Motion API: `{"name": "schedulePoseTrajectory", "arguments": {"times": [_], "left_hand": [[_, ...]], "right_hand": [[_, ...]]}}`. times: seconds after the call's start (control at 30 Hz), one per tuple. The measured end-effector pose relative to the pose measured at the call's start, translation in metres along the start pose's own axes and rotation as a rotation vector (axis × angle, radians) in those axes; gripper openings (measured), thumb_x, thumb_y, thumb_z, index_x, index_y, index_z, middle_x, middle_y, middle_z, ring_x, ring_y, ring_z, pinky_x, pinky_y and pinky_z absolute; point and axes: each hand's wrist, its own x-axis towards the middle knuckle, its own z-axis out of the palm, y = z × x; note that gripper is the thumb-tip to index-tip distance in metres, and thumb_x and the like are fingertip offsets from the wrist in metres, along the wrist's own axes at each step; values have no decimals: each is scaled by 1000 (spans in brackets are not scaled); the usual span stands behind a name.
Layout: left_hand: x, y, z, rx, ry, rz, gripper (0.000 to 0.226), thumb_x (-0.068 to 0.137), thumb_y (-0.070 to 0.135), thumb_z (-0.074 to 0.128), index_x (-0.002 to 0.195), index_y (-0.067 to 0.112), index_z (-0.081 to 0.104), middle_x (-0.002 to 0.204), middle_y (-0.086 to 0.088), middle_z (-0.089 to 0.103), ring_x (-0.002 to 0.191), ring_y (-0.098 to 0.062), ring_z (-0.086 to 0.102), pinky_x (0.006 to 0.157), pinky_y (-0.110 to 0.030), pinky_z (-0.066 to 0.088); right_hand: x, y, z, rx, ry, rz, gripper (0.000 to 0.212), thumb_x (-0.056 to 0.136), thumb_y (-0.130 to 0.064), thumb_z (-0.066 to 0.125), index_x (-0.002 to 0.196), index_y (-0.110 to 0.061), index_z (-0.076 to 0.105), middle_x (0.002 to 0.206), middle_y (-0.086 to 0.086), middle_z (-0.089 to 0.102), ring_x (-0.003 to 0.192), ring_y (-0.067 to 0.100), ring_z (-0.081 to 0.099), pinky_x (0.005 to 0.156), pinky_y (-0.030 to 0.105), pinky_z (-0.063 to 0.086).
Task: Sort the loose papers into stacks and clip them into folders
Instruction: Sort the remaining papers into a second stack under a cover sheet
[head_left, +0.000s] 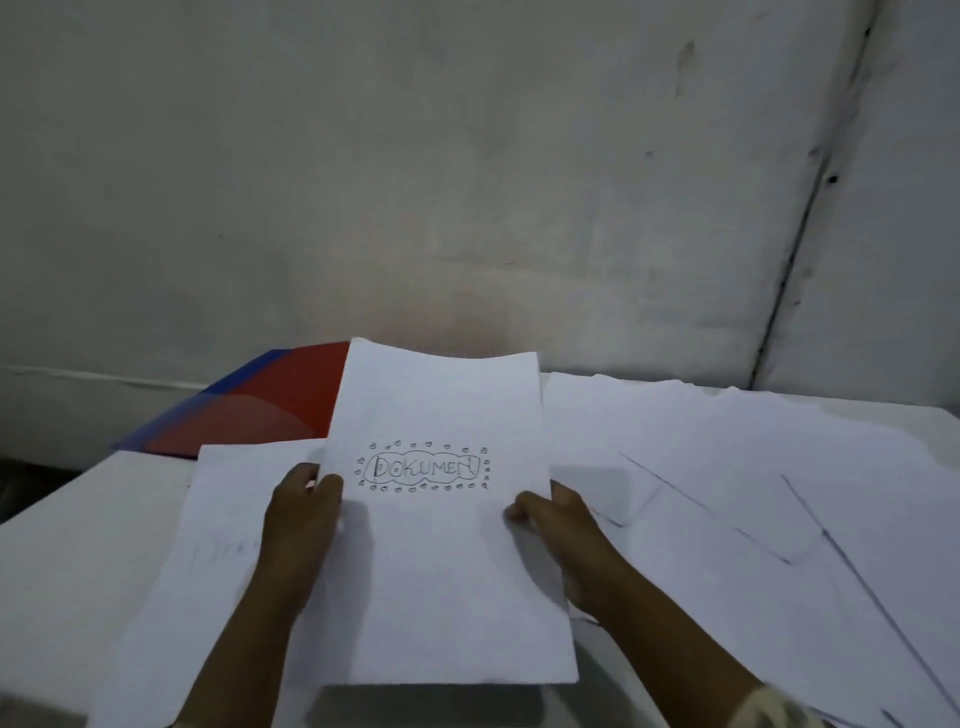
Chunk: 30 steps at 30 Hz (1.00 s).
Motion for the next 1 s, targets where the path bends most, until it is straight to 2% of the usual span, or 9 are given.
{"name": "schedulePoseTrajectory", "arguments": {"times": [0.13,0.3,0.37,0.43,0.5,0.57,0.63,0.8,1.0], "left_hand": [[19,-26,-37,30,66,-62,19,91,8,40,100,5,55,100,-13,56,72,-22,49,70,-32,38],[42,-55,-77,153,167,-111,31,94,13,41,122,3,50,122,-20,55,98,-38,52,84,-44,44],[49,-62,-92,226,206,-117,32,93,15,42,123,3,48,123,-22,54,98,-38,52,85,-45,43],[55,-68,-105,272,240,-110,31,92,14,43,119,2,50,119,-25,55,91,-35,50,79,-42,40],[61,-71,-116,302,281,-105,30,91,14,43,116,0,52,116,-27,56,94,-39,51,80,-43,39],[64,-71,-124,327,311,-118,31,90,18,44,115,1,52,115,-27,56,99,-44,52,84,-46,41],[69,-73,-133,367,320,-116,34,87,24,42,112,4,52,112,-27,57,96,-44,52,84,-48,42],[80,-78,-147,483,349,-140,49,73,34,36,112,9,53,108,-26,59,94,-44,54,81,-46,42],[90,-83,-145,631,290,-160,33,90,23,44,119,10,53,114,-26,58,100,-44,53,80,-43,38]], "right_hand": [[5,1,46,72,-154,57,17,84,-4,53,89,-17,63,92,2,68,85,20,62,78,30,50],[13,3,100,46,-314,74,18,84,-3,51,88,-20,58,87,-2,64,79,16,59,69,25,48],[18,5,123,1,-359,81,17,85,-4,50,88,-19,57,92,-1,63,82,15,57,70,24,46],[24,9,144,-25,-360,74,15,86,-6,49,92,-18,56,100,2,61,88,18,56,71,24,45],[29,9,164,-43,-352,76,16,89,-9,47,101,-16,55,106,3,59,96,20,54,76,26,43],[33,8,181,-57,-355,79,27,91,-11,44,116,-12,54,114,7,59,99,20,52,80,26,42],[37,6,197,-79,-365,80,33,93,-13,42,125,-8,51,125,10,57,99,19,51,75,23,42],[43,8,223,-100,-377,106,32,95,-15,39,125,-8,50,131,12,54,105,23,51,87,26,37],[34,19,228,-172,-339,101,37,98,-16,36,133,-10,43,138,6,49,117,22,49,89,23,34]]}}
